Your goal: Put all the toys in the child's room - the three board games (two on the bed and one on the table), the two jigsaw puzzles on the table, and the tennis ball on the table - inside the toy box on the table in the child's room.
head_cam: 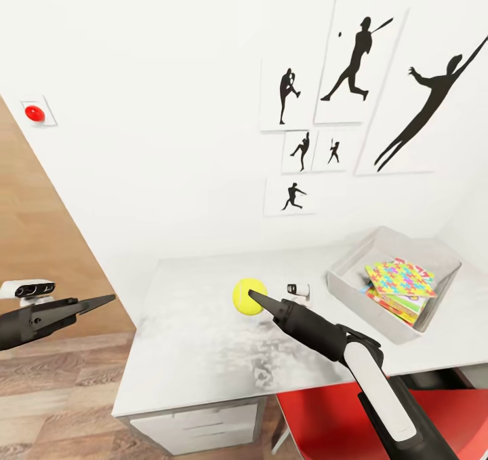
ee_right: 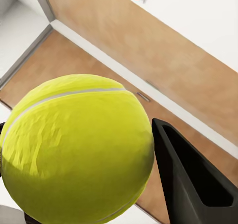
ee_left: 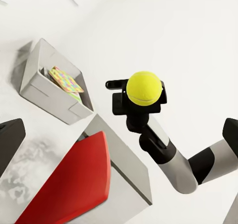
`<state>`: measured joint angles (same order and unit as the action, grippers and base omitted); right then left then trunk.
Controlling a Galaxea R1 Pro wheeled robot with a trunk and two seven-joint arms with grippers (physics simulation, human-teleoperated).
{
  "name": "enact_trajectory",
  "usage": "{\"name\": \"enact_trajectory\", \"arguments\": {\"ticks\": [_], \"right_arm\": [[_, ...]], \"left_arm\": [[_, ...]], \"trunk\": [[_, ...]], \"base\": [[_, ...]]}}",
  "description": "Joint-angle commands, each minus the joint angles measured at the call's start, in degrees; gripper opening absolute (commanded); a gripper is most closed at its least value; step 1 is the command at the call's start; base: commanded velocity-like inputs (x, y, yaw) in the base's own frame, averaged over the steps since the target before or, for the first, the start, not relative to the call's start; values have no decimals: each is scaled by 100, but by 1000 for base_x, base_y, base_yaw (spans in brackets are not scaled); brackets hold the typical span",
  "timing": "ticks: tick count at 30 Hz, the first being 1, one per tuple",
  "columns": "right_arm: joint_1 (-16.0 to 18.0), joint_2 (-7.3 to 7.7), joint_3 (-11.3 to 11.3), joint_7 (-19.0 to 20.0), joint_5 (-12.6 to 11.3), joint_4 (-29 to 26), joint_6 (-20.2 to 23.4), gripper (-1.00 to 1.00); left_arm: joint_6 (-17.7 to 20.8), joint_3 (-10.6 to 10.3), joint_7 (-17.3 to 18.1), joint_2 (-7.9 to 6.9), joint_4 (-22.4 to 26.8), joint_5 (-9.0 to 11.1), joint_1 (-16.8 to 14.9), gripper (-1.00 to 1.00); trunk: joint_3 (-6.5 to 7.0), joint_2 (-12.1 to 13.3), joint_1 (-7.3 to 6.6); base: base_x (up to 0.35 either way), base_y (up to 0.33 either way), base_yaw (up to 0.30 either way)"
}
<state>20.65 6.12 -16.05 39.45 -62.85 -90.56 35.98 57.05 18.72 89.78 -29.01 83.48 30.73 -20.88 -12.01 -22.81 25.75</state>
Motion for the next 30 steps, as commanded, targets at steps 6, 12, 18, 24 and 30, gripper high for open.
{"name": "enact_trajectory", "arguments": {"ticks": [6, 12, 18, 24, 30], "right_arm": [[9, 10, 8, 2, -69, -1, 53, -100], [8, 25, 14, 0, -69, 0, 52, -100], [7, 32, 23, -19, -69, -2, 50, -100], [9, 67, 45, -3, -65, -2, 50, -100], [7, 68, 49, -19, -65, -2, 51, -100]], "left_arm": [[79, 0, 22, -26, 1, -22, 14, 100], [95, -2, 22, -65, 3, -18, 22, 100], [103, -9, 22, -69, 11, -15, 21, 100], [100, -50, 22, -70, 17, -15, 17, 100], [96, -71, 22, -70, 19, -15, 15, 100]], "trunk": [[45, -11, 4], [100, -11, 4], [156, -11, 4], [211, -11, 4], [267, -11, 4]], "base": [[0, 0, 0], [0, 0, 0], [0, 0, 0], [0, 0, 0], [0, 0, 0]]}}
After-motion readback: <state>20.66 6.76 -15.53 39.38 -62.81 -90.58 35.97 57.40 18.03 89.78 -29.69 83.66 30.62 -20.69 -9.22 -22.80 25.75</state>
